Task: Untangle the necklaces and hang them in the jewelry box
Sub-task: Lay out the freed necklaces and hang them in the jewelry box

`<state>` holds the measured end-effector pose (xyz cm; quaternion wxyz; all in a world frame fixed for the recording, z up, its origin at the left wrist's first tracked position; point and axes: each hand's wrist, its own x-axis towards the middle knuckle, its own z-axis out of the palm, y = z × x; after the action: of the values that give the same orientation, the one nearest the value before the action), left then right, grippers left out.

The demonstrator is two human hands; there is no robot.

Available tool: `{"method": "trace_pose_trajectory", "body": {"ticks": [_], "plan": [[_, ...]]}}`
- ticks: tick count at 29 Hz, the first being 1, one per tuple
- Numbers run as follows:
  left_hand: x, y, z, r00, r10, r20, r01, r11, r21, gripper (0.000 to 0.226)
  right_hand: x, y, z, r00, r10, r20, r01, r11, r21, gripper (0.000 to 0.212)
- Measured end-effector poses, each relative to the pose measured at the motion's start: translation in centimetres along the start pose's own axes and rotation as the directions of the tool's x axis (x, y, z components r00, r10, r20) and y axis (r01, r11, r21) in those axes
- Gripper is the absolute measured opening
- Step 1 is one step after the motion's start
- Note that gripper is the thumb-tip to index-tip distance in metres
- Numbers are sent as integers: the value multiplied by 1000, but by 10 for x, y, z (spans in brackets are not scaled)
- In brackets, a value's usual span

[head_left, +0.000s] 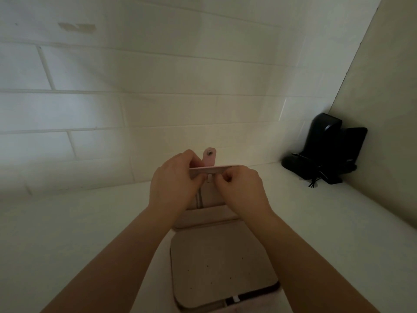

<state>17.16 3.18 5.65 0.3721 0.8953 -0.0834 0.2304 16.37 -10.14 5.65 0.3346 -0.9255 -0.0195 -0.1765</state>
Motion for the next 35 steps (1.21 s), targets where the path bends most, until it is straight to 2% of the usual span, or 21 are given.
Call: {"method": "trace_pose_trajectory", "body": {"ticks": [4, 7, 10, 13, 15, 17, 21, 23, 27, 30, 35], "plan": [[-3, -4, -2, 996, 51, 73, -53, 998, 36, 24, -1, 10, -3, 991, 21, 133, -15, 999, -41, 44], [-4, -5, -4, 992, 66, 111, -73, 996, 56, 30, -5, 15, -12, 971, -22, 238, 25, 1000, -12, 24], [-4, -7, -5, 987, 96, 128, -101, 994, 33, 25, -4, 15, -18, 966, -71, 250, 90, 994, -65, 18], [-4, -8, -4, 985, 117, 127, -129, 987, 91, 29, -1, 10, -19, 976, -95, 196, 128, 979, -161, 18], [-5, -6, -3, 984, 135, 118, -151, 979, 138, 31, 1, 5, -20, 976, -91, 198, 97, 995, -26, 13], [-5, -5, -3, 982, 154, 111, -172, 969, 178, 30, 3, -1, -21, 965, -53, 258, -3, 978, 211, 10], [-6, -9, -4, 971, 185, 154, -221, 939, 262, 40, 7, -7, -20, 932, 9, 363, -217, 816, 535, 8], [-6, -11, -5, 960, 196, 200, -253, 913, 320, 51, 8, -6, -19, 931, 24, 364, -258, 748, 611, 9], [-8, -13, -5, 948, 234, 214, -300, 882, 363, 64, 5, 2, -15, 944, 64, 323, -216, 860, 463, 4], [-8, -15, -2, 942, 265, 205, -327, 861, 390, 70, 2, 9, -11, 964, 31, 264, -92, 970, 224, 9], [-8, -14, -5, 940, 228, 255, -314, 870, 380, 77, -1, 16, -16, 983, -66, 173, 74, 996, -41, 15]]}}
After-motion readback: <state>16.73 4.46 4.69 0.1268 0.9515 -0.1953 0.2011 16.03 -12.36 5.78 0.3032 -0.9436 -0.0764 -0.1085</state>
